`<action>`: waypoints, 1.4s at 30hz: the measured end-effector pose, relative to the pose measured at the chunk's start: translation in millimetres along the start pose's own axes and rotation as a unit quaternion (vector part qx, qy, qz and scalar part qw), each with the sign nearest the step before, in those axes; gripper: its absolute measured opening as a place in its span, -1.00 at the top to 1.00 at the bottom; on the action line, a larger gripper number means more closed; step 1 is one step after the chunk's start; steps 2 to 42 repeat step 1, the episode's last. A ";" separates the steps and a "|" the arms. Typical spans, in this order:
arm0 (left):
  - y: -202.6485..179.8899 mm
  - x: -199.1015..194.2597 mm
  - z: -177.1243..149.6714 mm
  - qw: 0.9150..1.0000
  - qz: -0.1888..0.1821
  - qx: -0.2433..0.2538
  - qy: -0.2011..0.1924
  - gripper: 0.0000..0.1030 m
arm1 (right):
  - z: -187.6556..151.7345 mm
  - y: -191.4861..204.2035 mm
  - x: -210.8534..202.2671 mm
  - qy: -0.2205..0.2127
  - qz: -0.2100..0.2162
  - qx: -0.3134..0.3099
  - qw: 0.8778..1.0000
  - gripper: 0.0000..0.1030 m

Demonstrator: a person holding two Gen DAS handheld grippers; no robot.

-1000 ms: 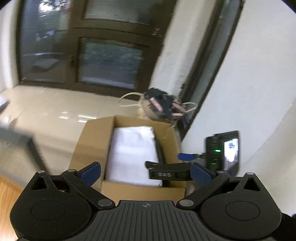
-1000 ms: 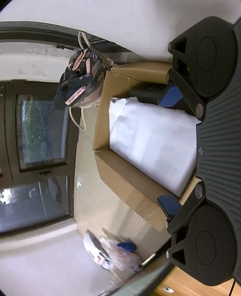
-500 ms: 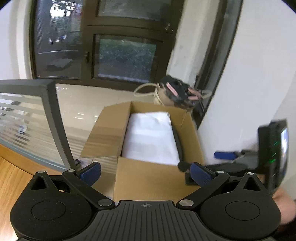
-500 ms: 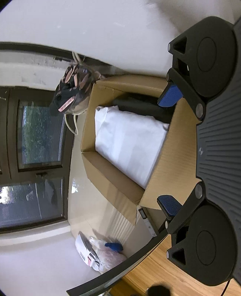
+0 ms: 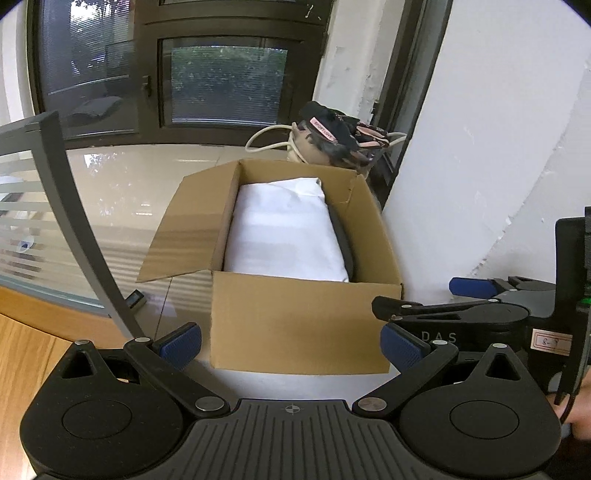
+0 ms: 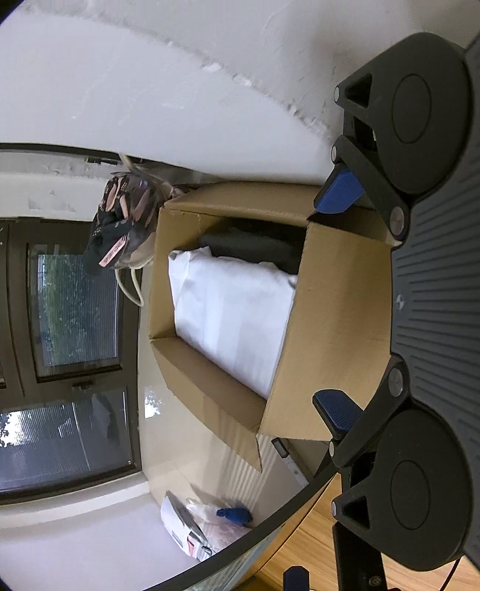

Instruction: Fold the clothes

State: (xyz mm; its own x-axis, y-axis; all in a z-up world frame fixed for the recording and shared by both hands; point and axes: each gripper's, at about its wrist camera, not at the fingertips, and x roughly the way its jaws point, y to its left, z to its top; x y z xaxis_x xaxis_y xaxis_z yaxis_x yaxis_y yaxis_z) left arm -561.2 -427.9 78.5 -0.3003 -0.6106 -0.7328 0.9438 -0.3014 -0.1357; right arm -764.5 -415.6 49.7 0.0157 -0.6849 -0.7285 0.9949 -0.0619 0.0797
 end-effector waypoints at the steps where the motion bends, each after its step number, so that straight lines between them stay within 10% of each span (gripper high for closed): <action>1: -2.2 0.7 -0.8 1.000 0.000 -0.001 -0.001 -1.00 | -0.7 -1.2 -0.9 -0.001 -0.002 -0.003 1.000 -0.99; 42: -2.2 0.7 -0.8 1.000 0.000 -0.001 -0.001 -1.00 | -0.7 -1.2 -0.9 -0.001 -0.002 -0.003 1.000 -0.99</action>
